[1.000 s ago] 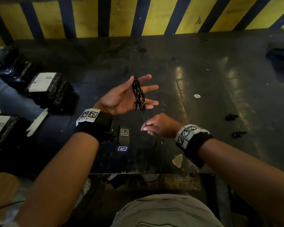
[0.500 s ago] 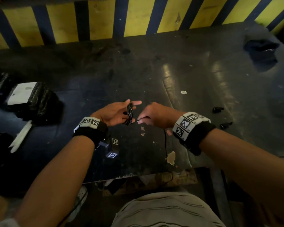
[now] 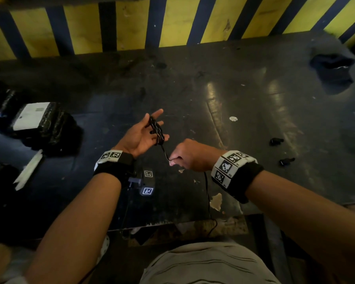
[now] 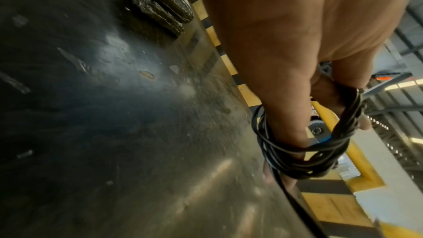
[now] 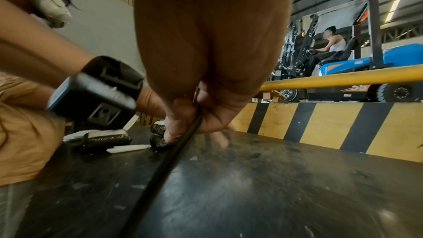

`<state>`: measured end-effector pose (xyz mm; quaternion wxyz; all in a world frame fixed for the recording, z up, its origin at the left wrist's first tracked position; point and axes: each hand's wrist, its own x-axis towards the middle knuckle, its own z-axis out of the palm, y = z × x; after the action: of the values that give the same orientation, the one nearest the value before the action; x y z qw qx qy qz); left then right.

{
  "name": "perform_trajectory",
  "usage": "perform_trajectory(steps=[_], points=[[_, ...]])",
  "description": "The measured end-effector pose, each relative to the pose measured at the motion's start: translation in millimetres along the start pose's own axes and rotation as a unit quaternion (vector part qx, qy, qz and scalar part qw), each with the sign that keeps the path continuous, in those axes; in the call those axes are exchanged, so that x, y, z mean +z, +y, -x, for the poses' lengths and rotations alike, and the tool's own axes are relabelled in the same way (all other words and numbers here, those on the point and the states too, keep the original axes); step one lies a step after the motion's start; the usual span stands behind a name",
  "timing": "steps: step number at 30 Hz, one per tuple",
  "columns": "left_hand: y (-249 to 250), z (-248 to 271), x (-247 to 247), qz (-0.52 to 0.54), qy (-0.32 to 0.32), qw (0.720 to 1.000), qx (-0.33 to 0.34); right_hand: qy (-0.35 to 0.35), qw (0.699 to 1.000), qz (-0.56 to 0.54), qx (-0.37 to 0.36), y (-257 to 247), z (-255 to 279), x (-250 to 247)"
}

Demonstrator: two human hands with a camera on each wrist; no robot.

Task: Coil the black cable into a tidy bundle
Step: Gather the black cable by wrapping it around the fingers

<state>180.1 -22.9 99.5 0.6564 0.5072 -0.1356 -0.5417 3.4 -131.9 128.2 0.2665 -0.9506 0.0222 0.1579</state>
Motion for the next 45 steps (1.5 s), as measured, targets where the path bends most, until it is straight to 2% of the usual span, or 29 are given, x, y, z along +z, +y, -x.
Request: perform_trajectory(steps=[4, 8, 11, 15, 21, 27, 32, 36, 40, 45], points=[[-16, 3, -10, -0.088, -0.011, 0.995, -0.045, -0.002, 0.999, 0.043, -0.010, -3, 0, -26], [-25, 12, -14, -0.181, -0.041, 0.974, -0.129, 0.051, 0.995, 0.080, -0.021, -1, -1, -58], [-27, 25, -8, -0.180, -0.112, 0.963, -0.169, 0.098, 0.992, 0.081, -0.013, 1, -3, -80], [-20, 41, 7, -0.107, -0.160, 0.963, -0.191, 0.145, 0.987, 0.070, -0.006, 3, -13, -90], [-20, 57, 3, 0.009, -0.149, 0.976, -0.159, 0.170, 0.982, 0.080, -0.006, 3, -27, -88], [-14, 72, 0, -0.002, -0.197, 0.969, -0.148, 0.177, 0.980, 0.083, -0.035, 15, -34, -75], [-2, 80, 13, 0.041, -0.263, 0.956, -0.122, 0.159, 0.987, 0.014, -0.023, 23, -31, -48], [9, 80, 24, 0.070, -0.300, 0.949, -0.074, 0.144, 0.987, -0.073, -0.017, 28, -16, -6], [26, 67, 30, 0.041, -0.286, 0.957, -0.034, 0.094, 0.993, -0.070, -0.018, 25, -14, 40], [31, 47, 20, 0.026, -0.208, 0.977, -0.026, 0.084, 0.992, -0.086, -0.049, 11, -11, 57]])
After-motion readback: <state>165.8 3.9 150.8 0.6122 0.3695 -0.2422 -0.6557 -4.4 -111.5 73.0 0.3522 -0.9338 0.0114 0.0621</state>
